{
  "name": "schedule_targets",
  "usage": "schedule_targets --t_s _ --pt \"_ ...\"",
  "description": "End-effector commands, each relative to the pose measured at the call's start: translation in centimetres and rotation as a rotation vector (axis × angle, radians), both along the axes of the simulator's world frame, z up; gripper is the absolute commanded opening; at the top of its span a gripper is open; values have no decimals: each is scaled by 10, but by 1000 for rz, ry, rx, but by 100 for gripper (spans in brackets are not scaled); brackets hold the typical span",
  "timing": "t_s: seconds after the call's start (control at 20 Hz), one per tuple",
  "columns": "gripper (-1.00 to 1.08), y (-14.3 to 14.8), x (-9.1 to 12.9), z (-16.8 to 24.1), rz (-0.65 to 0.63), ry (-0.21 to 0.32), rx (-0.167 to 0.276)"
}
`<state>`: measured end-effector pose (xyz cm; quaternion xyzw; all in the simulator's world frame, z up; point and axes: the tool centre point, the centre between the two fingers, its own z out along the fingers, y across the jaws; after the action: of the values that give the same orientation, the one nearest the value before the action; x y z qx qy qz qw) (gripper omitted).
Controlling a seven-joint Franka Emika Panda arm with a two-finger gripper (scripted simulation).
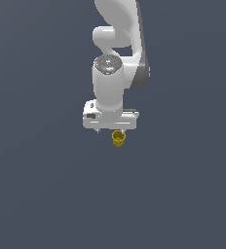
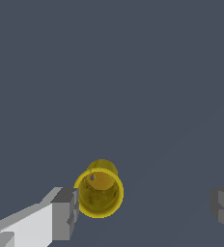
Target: Pick up the object and move it to a goal position.
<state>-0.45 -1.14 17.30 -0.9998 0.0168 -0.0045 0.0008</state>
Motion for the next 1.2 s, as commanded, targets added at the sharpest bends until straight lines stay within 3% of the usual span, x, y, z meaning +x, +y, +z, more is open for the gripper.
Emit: schedule_targets --t_s 0.0,0.45,1.15 --pt "100 0 0 0 0 0 0" --pt "100 -6 -10 -6 27 40 -6" --pt "100 6 -16 -23 -61 31 -4"
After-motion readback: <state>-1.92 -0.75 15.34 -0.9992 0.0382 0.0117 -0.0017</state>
